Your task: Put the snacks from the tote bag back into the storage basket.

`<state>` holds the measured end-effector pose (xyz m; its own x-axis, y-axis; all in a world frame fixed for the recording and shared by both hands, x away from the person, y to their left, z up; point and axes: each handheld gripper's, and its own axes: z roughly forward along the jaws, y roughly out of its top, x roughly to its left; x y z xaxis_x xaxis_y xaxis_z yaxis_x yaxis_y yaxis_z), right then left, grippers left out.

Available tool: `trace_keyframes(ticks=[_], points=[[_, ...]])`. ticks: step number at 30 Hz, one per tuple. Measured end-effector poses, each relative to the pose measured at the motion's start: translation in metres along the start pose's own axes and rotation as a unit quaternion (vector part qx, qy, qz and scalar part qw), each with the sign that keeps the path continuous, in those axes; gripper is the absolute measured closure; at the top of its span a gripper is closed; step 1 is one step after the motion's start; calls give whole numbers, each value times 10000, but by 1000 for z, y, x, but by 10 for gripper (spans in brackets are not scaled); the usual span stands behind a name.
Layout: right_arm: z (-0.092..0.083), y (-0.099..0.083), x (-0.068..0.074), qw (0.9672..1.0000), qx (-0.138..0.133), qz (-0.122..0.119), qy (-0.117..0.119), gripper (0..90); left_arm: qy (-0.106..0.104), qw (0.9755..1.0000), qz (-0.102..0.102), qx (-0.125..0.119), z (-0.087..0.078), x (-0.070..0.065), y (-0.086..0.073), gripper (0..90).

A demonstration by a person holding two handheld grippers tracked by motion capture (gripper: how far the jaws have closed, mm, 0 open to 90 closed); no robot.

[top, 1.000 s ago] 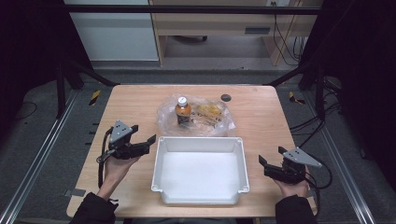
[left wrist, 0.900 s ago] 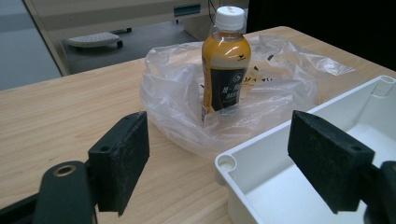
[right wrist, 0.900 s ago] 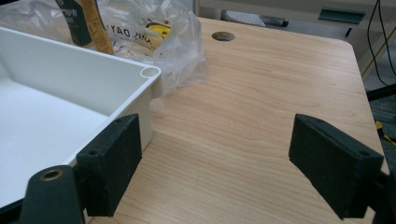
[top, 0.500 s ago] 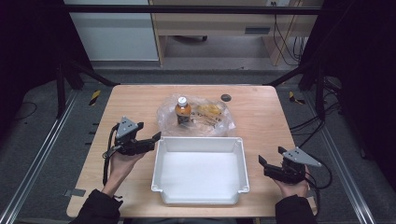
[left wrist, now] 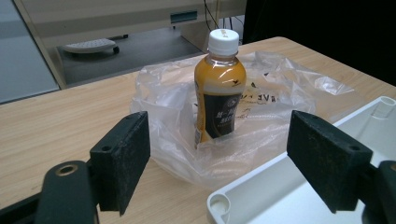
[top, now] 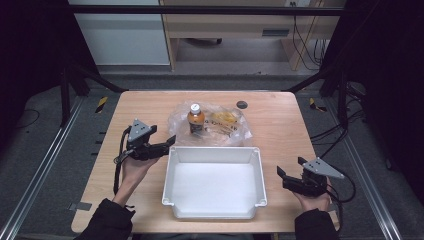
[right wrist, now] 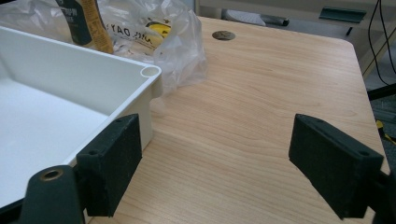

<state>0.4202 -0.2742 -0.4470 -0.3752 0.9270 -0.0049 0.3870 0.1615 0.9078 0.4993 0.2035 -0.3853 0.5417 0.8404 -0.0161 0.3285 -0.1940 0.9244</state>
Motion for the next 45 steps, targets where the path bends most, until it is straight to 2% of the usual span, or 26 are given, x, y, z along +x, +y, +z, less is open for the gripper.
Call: trace_keyframes(ticks=[9,31,45], points=[[1,0,0,10000,-5,-7,-11,172,-15,10000,-20,-92,10,0,10,222],[1,0,-1,10000,3,6,-23,169,-19,10000,57,-79,36,-6,26,238],[1,0,-1,10000,4,6,-27,168,23,10000,14,-85,49,-5,26,254]])
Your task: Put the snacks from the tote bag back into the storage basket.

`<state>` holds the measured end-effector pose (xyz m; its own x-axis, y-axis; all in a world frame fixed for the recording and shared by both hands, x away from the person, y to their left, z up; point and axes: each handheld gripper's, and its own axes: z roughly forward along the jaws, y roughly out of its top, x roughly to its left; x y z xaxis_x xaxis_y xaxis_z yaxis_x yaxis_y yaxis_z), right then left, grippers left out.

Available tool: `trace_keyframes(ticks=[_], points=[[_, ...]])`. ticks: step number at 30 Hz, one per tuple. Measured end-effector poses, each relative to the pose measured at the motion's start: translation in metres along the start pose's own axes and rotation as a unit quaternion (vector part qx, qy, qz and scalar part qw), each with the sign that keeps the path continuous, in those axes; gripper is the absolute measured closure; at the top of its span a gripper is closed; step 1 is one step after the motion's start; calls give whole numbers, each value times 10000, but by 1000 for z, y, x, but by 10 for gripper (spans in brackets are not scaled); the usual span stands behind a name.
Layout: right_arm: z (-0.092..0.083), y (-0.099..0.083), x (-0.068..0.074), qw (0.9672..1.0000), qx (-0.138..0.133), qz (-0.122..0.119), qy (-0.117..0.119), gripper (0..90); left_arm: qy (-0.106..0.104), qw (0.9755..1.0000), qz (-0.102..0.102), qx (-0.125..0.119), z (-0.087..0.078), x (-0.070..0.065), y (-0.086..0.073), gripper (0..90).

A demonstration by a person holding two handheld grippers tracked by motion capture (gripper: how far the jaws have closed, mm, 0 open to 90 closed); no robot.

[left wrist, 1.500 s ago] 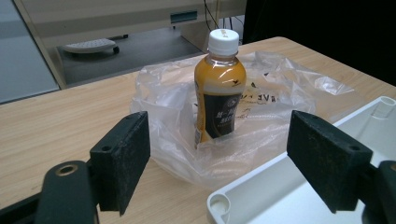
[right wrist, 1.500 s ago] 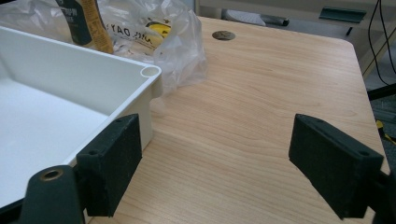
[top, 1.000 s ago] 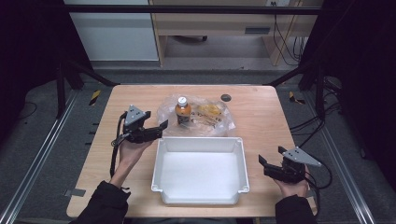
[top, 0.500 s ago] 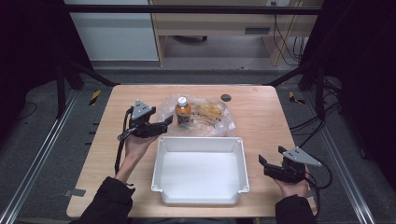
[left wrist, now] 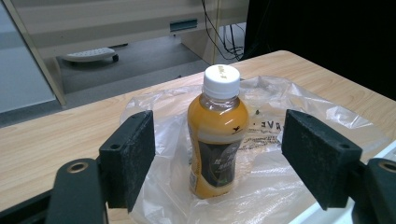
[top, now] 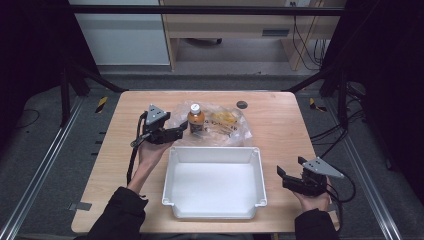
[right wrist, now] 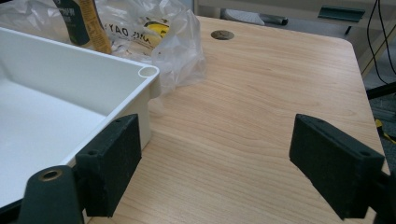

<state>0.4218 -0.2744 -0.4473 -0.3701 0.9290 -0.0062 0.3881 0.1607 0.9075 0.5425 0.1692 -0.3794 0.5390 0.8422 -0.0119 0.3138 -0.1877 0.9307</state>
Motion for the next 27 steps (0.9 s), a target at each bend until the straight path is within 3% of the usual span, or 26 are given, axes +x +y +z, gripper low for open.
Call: trace_keyframes(ticks=[10,19,27], points=[[0,0,0,10000,5,7,12,168,67,10000,-17,40,8,2,1,254],[0,0,0,10000,-5,0,4,169,11,10000,22,-25,16,-4,9,254],[0,0,-1,10000,-9,9,13,169,16,10000,65,66,28,-8,13,255]])
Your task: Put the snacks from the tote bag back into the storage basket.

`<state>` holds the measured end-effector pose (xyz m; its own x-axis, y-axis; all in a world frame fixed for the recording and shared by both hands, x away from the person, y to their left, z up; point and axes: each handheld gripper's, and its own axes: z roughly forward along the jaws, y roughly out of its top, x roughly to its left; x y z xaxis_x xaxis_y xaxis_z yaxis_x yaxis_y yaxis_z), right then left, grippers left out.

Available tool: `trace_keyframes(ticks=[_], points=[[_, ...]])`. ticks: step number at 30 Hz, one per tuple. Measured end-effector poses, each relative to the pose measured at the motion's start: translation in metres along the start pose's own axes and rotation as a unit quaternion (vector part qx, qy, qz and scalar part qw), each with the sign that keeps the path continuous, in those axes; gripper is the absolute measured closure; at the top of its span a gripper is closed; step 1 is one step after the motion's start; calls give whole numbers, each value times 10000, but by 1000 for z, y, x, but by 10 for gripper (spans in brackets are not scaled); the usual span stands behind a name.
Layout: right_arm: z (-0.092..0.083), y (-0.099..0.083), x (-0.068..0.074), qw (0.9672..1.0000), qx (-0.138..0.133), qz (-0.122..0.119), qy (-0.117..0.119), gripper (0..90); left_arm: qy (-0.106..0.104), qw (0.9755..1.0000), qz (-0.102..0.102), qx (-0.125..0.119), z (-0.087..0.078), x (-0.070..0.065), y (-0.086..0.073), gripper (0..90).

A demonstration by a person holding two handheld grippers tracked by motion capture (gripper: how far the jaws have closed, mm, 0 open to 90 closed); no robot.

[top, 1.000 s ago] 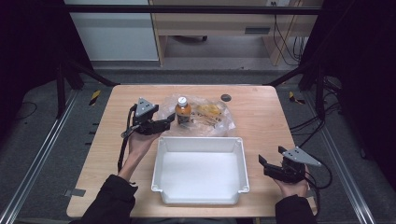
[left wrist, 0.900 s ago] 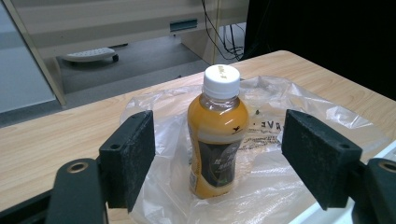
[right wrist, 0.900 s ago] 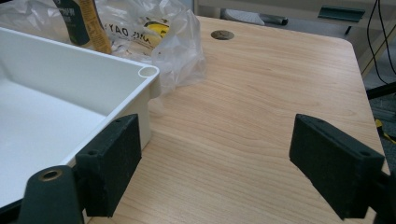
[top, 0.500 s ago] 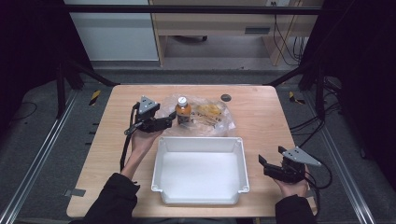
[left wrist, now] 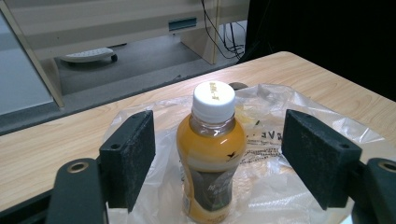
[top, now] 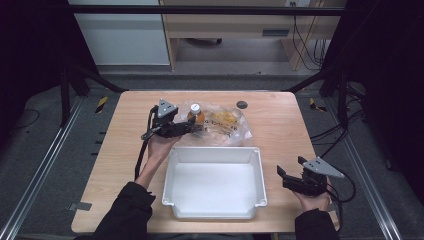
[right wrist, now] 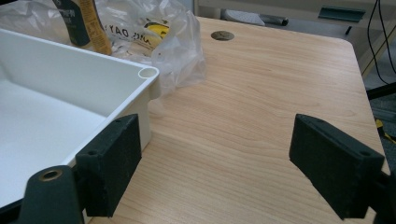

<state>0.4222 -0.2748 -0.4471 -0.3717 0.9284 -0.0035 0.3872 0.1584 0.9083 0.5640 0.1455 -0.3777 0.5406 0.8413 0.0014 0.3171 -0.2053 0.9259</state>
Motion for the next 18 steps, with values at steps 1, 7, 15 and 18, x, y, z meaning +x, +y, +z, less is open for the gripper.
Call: trace_keyframes(ticks=[1,7,15,18], points=[[0,0,0,10000,-3,-2,-2,169,4,10000,2,7,1,0,1,255],[0,0,0,10000,3,-2,10,170,-17,10000,16,-9,9,-1,2,268],[1,0,0,10000,14,6,7,170,28,10000,52,22,17,-2,0,290],[1,0,0,10000,10,5,9,171,57,9999,65,58,20,-1,2,292]])
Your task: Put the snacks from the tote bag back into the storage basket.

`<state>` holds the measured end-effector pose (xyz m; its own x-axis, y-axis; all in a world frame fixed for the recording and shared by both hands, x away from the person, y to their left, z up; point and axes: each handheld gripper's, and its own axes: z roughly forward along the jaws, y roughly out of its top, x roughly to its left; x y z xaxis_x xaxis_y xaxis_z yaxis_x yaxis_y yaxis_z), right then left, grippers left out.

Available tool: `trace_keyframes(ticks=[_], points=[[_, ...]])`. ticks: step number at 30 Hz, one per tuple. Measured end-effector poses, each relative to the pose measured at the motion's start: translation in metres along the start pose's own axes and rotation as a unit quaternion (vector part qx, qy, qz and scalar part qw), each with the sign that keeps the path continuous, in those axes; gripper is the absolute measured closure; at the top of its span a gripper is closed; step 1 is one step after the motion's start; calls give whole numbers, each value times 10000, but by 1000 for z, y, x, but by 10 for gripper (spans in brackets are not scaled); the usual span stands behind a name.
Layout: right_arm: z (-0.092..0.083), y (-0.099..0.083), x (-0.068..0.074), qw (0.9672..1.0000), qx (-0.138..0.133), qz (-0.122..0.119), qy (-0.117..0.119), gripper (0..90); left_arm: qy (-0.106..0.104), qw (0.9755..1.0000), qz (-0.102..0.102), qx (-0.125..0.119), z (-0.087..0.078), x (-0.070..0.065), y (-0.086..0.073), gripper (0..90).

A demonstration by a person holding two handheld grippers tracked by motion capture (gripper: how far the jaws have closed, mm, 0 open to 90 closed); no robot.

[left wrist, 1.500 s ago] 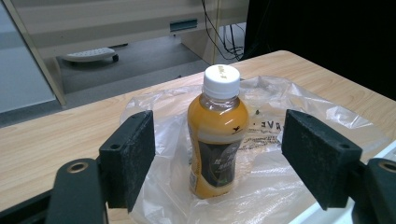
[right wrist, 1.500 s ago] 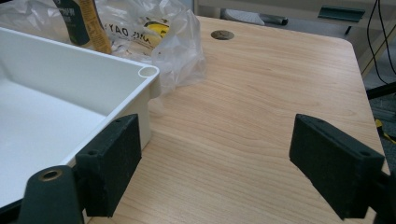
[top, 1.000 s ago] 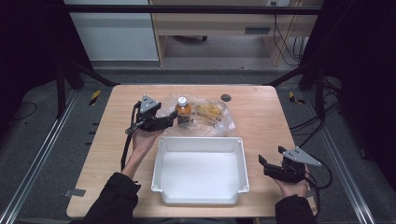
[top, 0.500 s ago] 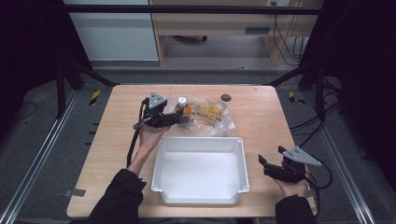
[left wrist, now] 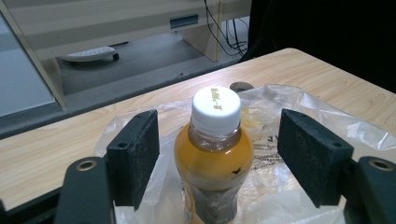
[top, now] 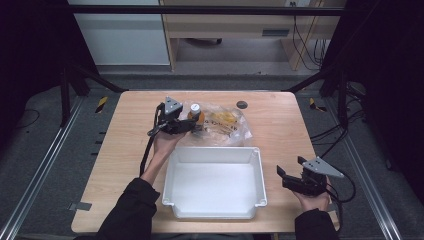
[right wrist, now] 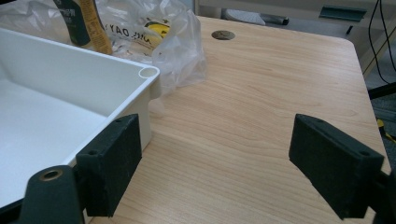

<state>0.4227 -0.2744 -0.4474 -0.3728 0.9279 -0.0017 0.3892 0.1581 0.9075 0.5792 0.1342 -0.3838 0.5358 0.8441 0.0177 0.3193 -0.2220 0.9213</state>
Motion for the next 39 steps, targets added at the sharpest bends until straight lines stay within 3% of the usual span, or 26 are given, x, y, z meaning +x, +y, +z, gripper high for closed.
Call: trace_keyframes(ticks=[8,15,39], points=[[0,0,0,10000,-2,3,4,171,69,10000,71,5,7,-1,7,299],[0,0,0,10000,-3,8,8,171,4,10000,-21,18,15,0,3,329],[0,0,0,10000,-11,12,14,173,-26,9999,70,93,31,1,-3,539]])
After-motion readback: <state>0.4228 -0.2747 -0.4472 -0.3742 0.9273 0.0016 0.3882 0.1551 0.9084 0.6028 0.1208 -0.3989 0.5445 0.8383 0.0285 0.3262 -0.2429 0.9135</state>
